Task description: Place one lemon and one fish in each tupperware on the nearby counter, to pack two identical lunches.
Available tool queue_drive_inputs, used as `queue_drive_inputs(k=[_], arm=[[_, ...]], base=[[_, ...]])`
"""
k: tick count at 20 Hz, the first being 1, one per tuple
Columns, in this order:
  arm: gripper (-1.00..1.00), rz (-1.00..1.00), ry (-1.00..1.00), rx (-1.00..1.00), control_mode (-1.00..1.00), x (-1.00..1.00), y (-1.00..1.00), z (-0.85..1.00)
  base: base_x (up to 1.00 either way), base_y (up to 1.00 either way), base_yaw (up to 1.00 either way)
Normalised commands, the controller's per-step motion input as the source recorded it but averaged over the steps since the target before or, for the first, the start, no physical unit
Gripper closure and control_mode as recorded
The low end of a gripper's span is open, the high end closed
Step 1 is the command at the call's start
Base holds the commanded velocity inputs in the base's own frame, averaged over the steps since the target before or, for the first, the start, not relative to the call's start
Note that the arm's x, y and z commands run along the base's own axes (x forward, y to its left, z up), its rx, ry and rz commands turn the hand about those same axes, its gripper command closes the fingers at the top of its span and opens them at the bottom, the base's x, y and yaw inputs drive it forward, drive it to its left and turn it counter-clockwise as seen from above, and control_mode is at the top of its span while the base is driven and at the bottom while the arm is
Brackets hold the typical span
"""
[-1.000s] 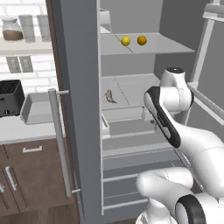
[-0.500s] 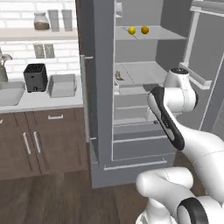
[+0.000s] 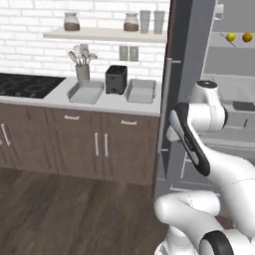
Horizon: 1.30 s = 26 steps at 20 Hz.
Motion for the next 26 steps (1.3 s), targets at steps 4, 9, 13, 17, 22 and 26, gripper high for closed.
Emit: queue_drive_inputs(k=[4,9,13,17,22,26], arm=[[1.0,0.0,0.0,0.0,1.0,0.0,0.0,0.0],[1.0,0.0,0.0,0.0,1.0,0.0,0.0,0.0],[1.0,0.0,0.0,0.0,1.0,0.0,0.0,0.0],[1.0,0.0,0.0,0.0,1.0,0.0,0.0,0.0],[1.0,0.0,0.0,0.0,1.0,0.0,0.0,0.0],[1.0,0.0,0.0,0.0,1.0,0.0,0.0,0.0]], base=[[0.28,0.9,0.34],[0.93,0.55,0.27],[1.0,0.13,0.03],[1.0,0.16,-0.04],[0.82,0.62,-0.45],[0.09,0.22,-0.85]])
